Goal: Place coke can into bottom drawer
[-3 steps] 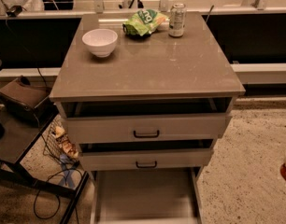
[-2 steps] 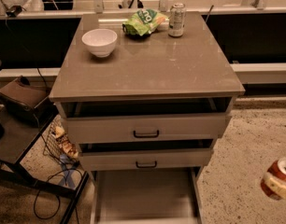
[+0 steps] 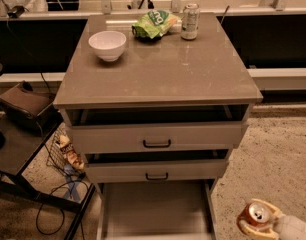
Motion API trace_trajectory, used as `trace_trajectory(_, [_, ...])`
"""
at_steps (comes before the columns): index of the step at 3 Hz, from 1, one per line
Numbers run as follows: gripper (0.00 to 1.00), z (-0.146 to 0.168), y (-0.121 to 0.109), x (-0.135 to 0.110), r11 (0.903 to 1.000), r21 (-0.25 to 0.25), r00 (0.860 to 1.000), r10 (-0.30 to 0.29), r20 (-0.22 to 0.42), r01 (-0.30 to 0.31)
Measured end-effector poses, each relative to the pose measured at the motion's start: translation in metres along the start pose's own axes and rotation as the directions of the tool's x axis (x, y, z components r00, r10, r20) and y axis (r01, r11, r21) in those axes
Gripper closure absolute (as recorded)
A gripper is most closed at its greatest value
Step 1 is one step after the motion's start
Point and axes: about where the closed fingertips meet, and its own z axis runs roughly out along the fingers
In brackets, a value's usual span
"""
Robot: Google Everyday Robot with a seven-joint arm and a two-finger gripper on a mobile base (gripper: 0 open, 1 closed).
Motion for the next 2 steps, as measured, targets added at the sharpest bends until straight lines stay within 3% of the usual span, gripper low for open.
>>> trace_trajectory(1, [1.00,0.0312,0.0214,0.0465,0.9946,-0.103,1.000,-0.008,-0.012,0.006])
trace_trajectory(2, [1.00,0.0313,0.0214,0.0466,0.9946,-0.103,1.000,-0.008,-0.012,0.007])
